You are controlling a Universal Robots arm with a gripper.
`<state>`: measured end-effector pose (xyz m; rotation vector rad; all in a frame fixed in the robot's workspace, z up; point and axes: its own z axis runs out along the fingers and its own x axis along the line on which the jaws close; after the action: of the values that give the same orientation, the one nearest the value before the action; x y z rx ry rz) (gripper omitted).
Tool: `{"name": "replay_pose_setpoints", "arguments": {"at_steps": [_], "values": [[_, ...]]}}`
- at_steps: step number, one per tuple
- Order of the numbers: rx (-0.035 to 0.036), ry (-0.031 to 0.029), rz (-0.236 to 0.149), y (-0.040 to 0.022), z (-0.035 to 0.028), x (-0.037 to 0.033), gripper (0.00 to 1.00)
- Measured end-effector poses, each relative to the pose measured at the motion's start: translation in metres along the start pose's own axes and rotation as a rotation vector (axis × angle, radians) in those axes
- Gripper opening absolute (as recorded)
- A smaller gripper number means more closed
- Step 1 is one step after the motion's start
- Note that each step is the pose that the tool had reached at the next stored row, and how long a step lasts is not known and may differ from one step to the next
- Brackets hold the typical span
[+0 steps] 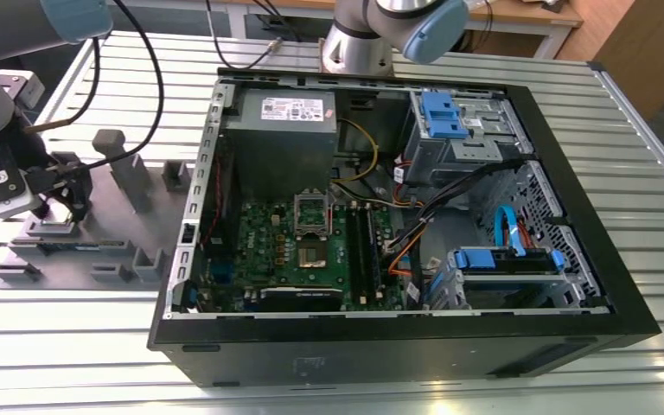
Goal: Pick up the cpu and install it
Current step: 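Pick up the cpu and move it towards the insertion slot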
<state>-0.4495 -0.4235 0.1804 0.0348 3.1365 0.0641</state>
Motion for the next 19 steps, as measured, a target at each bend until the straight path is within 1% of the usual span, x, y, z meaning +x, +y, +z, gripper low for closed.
{"name": "replay_pose_setpoints", "arguments": {"at_steps": [4, 9, 16, 19], "values": [[-0.0001, -0.0001, 0.000, 0.0000, 0.0001, -0.0004, 0.56], [0.0000, 0.0005, 0.000, -0.0020, -0.0001, -0.0028, 0.56], [0.0000, 0.0005, 0.000, -0.0020, -0.0001, -0.0029, 0.56], [-0.0016, 0.0004, 0.000, -0.0021, -0.0001, -0.0005, 0.56]]}}
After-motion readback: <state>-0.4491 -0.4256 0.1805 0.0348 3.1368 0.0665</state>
